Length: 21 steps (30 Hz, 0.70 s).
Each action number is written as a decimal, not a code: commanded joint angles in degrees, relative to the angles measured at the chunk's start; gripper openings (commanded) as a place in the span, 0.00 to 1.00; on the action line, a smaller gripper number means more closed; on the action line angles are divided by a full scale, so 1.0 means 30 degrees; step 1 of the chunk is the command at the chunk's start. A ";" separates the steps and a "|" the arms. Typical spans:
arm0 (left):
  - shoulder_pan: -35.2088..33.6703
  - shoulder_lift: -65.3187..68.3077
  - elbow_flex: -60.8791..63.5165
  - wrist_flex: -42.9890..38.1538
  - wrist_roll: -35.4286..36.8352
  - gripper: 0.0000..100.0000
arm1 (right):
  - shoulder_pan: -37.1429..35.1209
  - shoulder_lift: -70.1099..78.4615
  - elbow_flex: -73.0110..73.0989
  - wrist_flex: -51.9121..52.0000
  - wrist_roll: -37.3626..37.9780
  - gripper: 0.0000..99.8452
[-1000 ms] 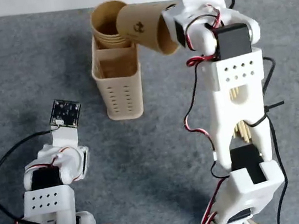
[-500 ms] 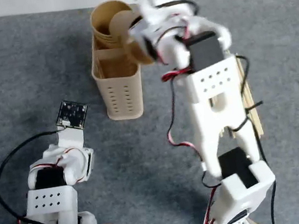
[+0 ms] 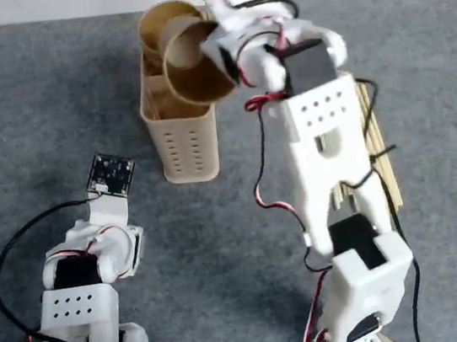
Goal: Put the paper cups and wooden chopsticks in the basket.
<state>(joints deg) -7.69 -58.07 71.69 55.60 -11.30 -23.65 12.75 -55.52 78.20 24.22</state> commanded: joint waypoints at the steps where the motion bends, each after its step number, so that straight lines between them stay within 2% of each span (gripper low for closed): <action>1: 0.0278 -0.0278 -0.0073 -0.0293 -0.0059 0.18 | 0.0103 -0.1275 -0.1304 0.0073 -0.1289 0.01; 5: 0.0278 -0.0278 -0.0073 -0.0293 -0.0059 0.18 | -0.0249 -0.1128 -0.1216 -0.1011 -0.2139 0.01; 12: 0.0278 -0.0278 -0.0073 -0.0293 -0.0059 0.18 | -0.0337 0.2095 -0.0571 -0.3238 -0.2784 0.01; 21: 0.0278 -0.0278 -0.0044 -0.0293 -0.0059 0.18 | -0.0425 0.3619 -0.0718 -0.3004 -0.2813 0.01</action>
<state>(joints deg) -7.69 -58.07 71.69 55.60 -11.30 -24.44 24.62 -57.01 69.49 16.13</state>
